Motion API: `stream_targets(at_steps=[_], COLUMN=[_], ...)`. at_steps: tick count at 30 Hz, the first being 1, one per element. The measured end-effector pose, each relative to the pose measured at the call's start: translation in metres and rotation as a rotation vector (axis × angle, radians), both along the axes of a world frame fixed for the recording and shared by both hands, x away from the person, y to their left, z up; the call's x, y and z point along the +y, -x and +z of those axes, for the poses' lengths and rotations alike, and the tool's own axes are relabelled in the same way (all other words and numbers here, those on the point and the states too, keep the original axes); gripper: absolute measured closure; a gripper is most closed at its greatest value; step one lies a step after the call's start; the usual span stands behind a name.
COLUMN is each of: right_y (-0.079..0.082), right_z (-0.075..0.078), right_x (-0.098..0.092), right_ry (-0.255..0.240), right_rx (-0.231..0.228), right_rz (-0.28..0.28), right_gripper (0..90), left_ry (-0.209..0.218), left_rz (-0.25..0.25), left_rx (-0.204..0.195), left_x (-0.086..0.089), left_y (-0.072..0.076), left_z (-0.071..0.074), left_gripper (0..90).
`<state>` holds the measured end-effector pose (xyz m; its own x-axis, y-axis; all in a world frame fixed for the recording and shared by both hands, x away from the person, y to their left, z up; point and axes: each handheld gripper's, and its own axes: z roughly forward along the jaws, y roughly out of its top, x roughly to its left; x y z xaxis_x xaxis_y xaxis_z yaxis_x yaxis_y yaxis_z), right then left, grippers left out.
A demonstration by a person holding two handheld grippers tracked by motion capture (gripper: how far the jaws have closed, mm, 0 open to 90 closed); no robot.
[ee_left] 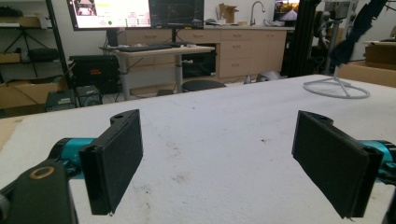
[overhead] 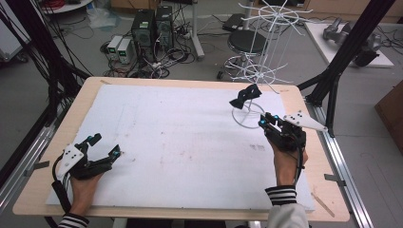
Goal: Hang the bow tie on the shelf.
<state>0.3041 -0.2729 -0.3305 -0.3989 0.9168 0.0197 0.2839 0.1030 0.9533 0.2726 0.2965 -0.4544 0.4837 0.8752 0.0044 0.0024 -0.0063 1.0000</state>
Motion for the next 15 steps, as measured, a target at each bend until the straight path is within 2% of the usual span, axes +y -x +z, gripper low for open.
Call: stream_targets(at_steps=[3,4,7,8,11,13,15], right_y=[0.002,0.003,0.005,0.006,0.012,0.018,0.024], right_z=[0.001,0.001,-0.001,-0.003,-0.012,-0.021,-0.027], right_x=[0.001,0.002,0.004,0.005,0.007,0.005,0.002], right_ry=[0.005,0.01,0.01,0.019,0.077,0.051,0.034], right_rx=[-0.02,-0.025,-0.035,-0.048,-0.11,-0.119,-0.14], right_rz=[0.018,0.027,0.064,0.085,0.106,0.137,0.14], right_gripper=[51.9,42.3,22.6,13.1,10.6,10.6,10.6], left_ry=[0.003,0.003,0.003,0.003,0.005,0.008,0.007], left_rz=[-0.001,-0.001,-0.003,-0.004,-0.004,-0.006,-0.006], left_rx=[-0.001,0.0,0.0,0.0,-0.003,-0.003,-0.003], left_x=[0.0,0.0,0.0,0.0,0.001,0.001,0.001], left_y=[0.0,0.0,0.0,0.0,0.0,0.0,0.0], left_z=[0.0,0.0,0.0,0.0,0.0,0.0,0.0], left_gripper=[16.7,16.7,16.7,16.7,16.7,16.7,16.7])
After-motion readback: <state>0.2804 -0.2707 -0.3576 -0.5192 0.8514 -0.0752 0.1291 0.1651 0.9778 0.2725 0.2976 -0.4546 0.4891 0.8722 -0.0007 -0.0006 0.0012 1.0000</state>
